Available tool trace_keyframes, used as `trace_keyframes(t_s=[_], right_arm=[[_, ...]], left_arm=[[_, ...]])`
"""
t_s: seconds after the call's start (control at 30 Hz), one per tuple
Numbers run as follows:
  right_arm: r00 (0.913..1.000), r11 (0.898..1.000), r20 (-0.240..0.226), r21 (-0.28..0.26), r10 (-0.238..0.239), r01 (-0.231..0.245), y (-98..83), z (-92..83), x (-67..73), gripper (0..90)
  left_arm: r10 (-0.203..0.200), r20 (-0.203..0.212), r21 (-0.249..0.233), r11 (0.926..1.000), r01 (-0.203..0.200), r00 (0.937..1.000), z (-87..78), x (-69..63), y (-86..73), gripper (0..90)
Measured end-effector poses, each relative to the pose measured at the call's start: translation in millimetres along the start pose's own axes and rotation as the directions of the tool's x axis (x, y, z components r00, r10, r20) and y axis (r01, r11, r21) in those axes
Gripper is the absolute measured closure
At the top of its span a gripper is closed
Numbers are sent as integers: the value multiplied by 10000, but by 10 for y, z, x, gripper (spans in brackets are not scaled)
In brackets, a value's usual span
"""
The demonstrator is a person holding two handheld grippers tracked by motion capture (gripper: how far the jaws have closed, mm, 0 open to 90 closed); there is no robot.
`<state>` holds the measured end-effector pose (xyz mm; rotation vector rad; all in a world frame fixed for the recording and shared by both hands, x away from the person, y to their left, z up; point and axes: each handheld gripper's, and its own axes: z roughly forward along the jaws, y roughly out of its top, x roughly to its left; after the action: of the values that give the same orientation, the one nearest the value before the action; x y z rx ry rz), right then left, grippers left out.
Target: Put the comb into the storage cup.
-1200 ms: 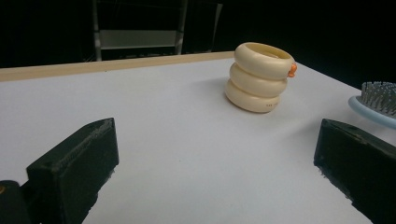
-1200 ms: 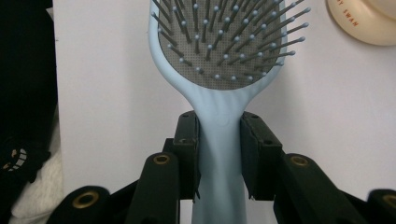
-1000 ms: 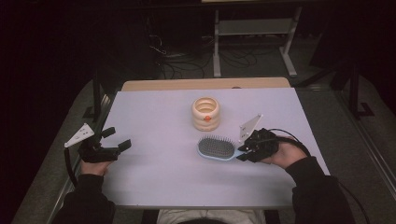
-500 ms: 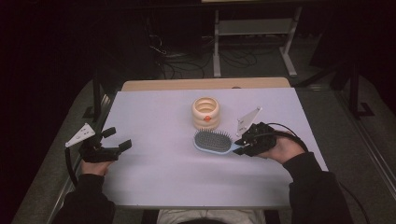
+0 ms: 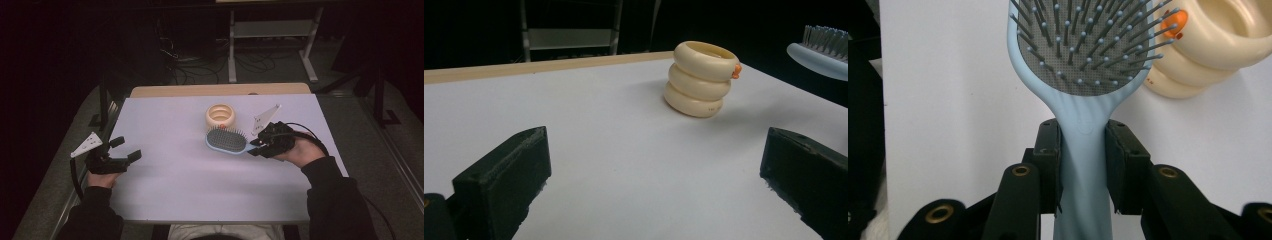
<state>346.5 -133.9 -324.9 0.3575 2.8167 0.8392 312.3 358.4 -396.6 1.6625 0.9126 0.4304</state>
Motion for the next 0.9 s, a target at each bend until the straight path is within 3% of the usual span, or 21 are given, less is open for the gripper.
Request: trace_keyframes(t_s=[0.47,0.9], right_arm=[[9993,9990,222,-331,304,-296,56,-42,-124,680],[9983,9976,533,-657,238,-203,234,7,-187,680]], left_arm=[[3,32,100,10000,-3,10000,33,9,4,0],[148,78,182,9997,-150,9999,79,-32,81,0]])
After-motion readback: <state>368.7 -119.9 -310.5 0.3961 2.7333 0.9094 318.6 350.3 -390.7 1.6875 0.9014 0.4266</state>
